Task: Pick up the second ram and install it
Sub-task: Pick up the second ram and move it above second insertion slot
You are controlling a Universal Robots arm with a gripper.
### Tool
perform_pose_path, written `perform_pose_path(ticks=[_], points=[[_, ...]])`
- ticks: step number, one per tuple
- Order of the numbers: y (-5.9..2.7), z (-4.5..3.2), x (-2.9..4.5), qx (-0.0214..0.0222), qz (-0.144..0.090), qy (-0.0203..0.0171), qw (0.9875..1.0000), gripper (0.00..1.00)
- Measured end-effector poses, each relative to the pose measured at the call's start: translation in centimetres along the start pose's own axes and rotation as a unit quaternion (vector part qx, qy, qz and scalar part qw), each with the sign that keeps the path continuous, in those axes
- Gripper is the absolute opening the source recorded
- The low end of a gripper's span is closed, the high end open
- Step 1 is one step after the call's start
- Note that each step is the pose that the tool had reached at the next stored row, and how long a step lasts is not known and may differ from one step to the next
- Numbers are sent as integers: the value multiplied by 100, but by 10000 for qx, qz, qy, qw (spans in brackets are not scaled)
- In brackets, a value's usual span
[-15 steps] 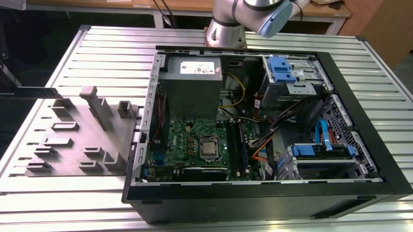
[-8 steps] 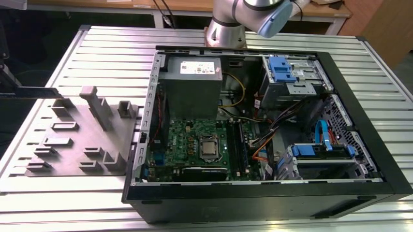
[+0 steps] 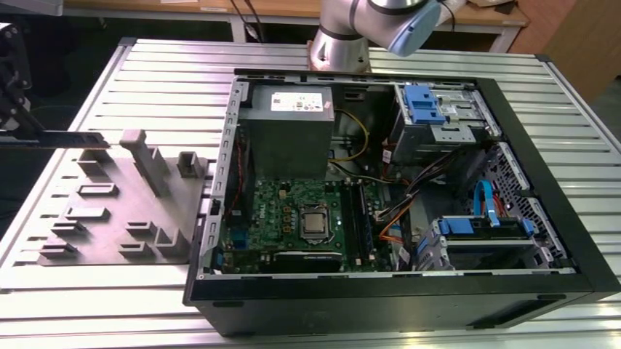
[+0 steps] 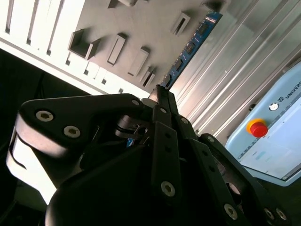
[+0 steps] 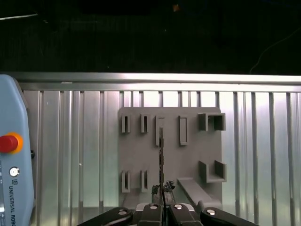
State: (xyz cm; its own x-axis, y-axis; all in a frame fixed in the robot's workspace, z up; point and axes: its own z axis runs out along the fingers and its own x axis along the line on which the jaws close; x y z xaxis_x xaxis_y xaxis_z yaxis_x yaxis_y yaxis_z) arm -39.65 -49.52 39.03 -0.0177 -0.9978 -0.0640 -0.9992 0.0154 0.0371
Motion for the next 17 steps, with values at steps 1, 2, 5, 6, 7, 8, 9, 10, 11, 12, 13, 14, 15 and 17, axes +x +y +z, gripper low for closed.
perform_pose_path(ticks=[1,2,5,6,7,8,9,10,11,12,13,14,15,17], points=[[-31,-1,-1,0,0,0,10000,9],[-60,-2,-1,0,0,0,10000,9],[-138,-5,-2,0,0,0,10000,9],[-163,-6,-3,0,0,0,10000,9],[-190,-6,-3,1,0,-1,10000,9],[-218,-8,-4,0,0,0,10000,9],[-245,-8,-4,0,0,0,10000,9],[-272,-10,-5,0,0,0,10000,9],[-300,-11,-6,0,0,0,10000,9],[-328,-12,-6,0,0,0,10000,9],[-355,-12,-6,0,0,0,10000,9],[-383,-13,-7,0,0,-1,10000,9],[-412,-14,-7,0,0,0,10000,9],[-465,-16,-8,0,0,-1,10000,9]])
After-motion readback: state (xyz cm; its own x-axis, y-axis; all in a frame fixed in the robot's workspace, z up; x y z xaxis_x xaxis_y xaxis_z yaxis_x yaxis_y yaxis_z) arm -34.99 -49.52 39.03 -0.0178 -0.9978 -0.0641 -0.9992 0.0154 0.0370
